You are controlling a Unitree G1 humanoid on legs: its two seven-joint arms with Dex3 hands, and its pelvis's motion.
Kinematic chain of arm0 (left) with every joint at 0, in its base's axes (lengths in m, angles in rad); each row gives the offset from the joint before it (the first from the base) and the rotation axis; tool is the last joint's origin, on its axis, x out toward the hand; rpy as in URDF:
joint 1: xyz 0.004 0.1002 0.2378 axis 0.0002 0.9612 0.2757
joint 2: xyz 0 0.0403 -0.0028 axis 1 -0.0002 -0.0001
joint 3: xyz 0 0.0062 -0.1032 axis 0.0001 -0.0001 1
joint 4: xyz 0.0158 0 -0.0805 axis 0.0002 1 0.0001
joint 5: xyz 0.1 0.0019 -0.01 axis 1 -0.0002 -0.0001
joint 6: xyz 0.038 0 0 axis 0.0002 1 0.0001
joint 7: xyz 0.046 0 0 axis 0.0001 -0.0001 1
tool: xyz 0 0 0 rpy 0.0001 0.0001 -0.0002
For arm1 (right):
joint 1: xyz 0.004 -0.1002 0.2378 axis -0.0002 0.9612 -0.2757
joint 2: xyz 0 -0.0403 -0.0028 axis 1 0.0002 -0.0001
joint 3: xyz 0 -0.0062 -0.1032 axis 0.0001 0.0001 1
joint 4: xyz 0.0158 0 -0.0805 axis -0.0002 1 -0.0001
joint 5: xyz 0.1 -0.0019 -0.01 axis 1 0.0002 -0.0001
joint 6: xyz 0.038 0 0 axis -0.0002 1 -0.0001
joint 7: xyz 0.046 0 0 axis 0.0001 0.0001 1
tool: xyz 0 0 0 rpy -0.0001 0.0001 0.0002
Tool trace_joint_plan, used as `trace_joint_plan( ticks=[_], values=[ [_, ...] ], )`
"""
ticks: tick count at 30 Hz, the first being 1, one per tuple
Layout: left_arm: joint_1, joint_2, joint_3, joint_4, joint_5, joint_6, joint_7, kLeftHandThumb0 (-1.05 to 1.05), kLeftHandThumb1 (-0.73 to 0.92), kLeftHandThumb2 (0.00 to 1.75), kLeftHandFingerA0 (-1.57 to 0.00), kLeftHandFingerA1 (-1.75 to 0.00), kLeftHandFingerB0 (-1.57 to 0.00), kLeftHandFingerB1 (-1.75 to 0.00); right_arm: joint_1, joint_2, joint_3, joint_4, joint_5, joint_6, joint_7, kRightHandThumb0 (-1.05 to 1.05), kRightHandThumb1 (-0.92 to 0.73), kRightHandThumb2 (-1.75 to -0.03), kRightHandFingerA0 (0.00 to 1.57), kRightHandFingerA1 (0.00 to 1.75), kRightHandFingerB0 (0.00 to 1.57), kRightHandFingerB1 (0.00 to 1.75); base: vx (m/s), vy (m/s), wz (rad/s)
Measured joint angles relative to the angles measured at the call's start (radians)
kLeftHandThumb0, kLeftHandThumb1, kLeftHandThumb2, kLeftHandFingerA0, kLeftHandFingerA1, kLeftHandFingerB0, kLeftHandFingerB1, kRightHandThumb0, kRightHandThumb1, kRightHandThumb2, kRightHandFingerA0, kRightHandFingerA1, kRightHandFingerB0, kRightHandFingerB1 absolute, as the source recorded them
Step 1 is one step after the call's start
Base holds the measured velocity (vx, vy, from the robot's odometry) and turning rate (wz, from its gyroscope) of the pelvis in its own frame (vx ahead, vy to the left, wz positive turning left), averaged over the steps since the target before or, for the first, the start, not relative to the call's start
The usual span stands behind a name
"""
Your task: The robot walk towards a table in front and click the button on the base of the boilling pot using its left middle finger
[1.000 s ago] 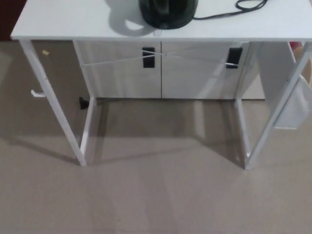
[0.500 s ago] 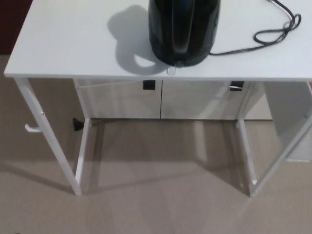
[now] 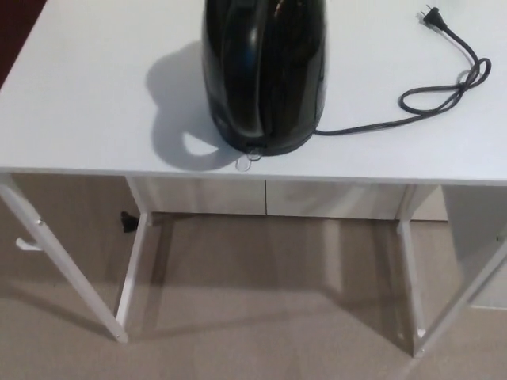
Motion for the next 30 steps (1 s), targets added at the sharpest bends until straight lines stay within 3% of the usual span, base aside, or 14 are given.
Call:
trace_joint_plan(
  ticks=[12,13,14,15,30],
  values=[
    [-0.003,0.010,-0.007,0.015,0.017,-0.005,0.008,-0.42,0.39,0.66,-0.53,-0.48,-0.38,-0.42,0.008,0.007,0.011,0.009,-0.004,0.000,0.000,-0.48,-0.62,-0.60,0.72,0.42,0.51,0.37,0.09,0.087,-0.01],
    [-0.002,0.011,-0.007,0.016,0.018,-0.005,0.009,-0.34,0.46,0.54,-0.60,-0.40,-0.44,-0.35,0.008,0.009,0.013,0.008,-0.004,0.000,0.000,-0.48,-0.62,-0.60,0.73,0.42,0.51,0.37,0.09,0.110,0.04],
    [-0.004,0.012,-0.008,0.018,0.019,-0.005,0.009,-0.34,0.46,0.54,-0.60,-0.40,-0.44,-0.35,0.006,0.009,0.013,0.007,-0.004,0.000,0.000,-0.48,-0.62,-0.60,0.73,0.42,0.51,0.37,0.09,0.080,0.06],
    [-0.005,0.012,-0.008,0.020,0.020,-0.005,0.010,-0.41,0.39,0.66,-0.52,-0.48,-0.37,-0.42,0.005,0.009,0.013,0.006,-0.004,0.001,0.000,-0.48,-0.62,-0.60,0.72,0.42,0.51,0.37,0.09,0.031,0.07],
    [-0.003,0.015,-0.008,-0.024,0.021,-0.005,0.005,-0.40,0.40,0.66,-0.52,-0.47,-0.38,-0.42,0.000,-0.001,0.014,-0.008,-0.004,0.010,0.001,-0.48,-0.62,-0.59,0.72,0.42,0.52,0.37,0.05,-0.056,0.03]
  ],
)
